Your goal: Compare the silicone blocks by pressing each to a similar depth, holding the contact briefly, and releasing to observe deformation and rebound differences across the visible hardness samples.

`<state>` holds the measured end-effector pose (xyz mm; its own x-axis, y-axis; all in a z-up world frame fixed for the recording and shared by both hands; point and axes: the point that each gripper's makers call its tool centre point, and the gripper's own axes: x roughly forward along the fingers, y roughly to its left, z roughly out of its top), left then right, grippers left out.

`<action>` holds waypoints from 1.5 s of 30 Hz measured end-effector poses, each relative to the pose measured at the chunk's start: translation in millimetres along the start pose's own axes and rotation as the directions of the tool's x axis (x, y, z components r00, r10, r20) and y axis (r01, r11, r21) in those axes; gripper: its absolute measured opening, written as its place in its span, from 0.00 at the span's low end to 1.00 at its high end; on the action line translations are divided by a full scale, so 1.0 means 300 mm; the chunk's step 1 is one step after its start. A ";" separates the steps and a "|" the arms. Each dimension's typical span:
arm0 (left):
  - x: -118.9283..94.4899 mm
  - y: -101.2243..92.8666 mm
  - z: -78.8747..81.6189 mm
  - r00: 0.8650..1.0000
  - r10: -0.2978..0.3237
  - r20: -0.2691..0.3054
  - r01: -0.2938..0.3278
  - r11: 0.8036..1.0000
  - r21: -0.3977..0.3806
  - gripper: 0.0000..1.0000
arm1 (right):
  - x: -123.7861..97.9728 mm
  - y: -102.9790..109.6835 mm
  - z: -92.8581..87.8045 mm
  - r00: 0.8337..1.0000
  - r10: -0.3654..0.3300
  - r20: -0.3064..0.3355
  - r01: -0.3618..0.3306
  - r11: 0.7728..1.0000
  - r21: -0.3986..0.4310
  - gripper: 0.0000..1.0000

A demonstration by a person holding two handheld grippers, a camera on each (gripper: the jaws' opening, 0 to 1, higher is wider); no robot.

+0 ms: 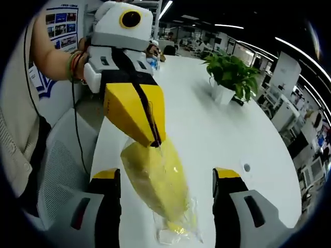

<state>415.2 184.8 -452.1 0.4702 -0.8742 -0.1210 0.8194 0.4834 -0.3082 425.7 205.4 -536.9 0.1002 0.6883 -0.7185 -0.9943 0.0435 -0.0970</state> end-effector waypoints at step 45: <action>-0.003 -0.080 -0.011 0.996 -0.060 -0.060 0.066 0.991 0.114 0.00 | -0.024 0.106 -0.029 0.985 0.146 -0.092 -0.154 0.984 -0.090 0.06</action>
<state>394.1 173.8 -447.6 0.3998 -0.9027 -0.1588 0.8808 0.4264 -0.2061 393.6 195.4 -540.8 -0.0431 0.6180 -0.7850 -0.9906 -0.1284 -0.0467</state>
